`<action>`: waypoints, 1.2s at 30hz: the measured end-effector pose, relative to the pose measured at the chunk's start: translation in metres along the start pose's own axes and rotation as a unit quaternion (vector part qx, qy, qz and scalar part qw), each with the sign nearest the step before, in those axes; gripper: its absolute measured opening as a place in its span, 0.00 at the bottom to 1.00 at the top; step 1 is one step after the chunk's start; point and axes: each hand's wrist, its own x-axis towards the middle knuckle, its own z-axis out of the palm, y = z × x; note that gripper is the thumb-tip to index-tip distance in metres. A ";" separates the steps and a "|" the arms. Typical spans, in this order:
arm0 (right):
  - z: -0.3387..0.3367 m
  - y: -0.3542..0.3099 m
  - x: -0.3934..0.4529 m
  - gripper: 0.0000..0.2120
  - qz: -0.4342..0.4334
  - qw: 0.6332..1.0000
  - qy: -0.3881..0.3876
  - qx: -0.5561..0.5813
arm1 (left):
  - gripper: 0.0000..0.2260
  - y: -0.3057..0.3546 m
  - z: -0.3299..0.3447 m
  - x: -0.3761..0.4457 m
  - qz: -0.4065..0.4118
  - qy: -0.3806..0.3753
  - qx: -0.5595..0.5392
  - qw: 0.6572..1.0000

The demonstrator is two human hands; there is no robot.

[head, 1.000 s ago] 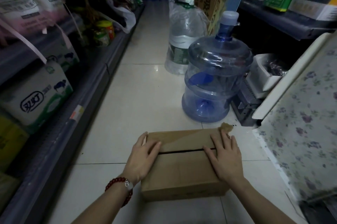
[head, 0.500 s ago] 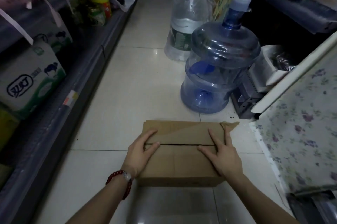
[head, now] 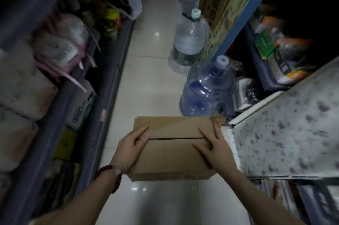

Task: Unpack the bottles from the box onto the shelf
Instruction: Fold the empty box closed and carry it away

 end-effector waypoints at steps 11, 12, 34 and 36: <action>-0.188 -0.196 -0.037 0.28 -0.034 0.999 0.029 0.024 | 0.17 0.194 -0.180 -0.053 0.064 0.061 0.016 0.996; -0.199 -0.208 -0.039 0.28 -0.033 0.999 0.032 0.022 | 0.17 0.204 -0.191 -0.052 0.071 0.061 0.018 0.995; -0.282 -0.319 0.211 0.28 -0.050 0.998 0.031 0.001 | 0.18 0.321 -0.291 0.169 0.036 0.093 0.053 0.994; -0.284 -0.326 0.247 0.28 -0.056 0.998 0.022 -0.003 | 0.19 0.326 -0.299 0.198 0.028 0.094 0.055 0.994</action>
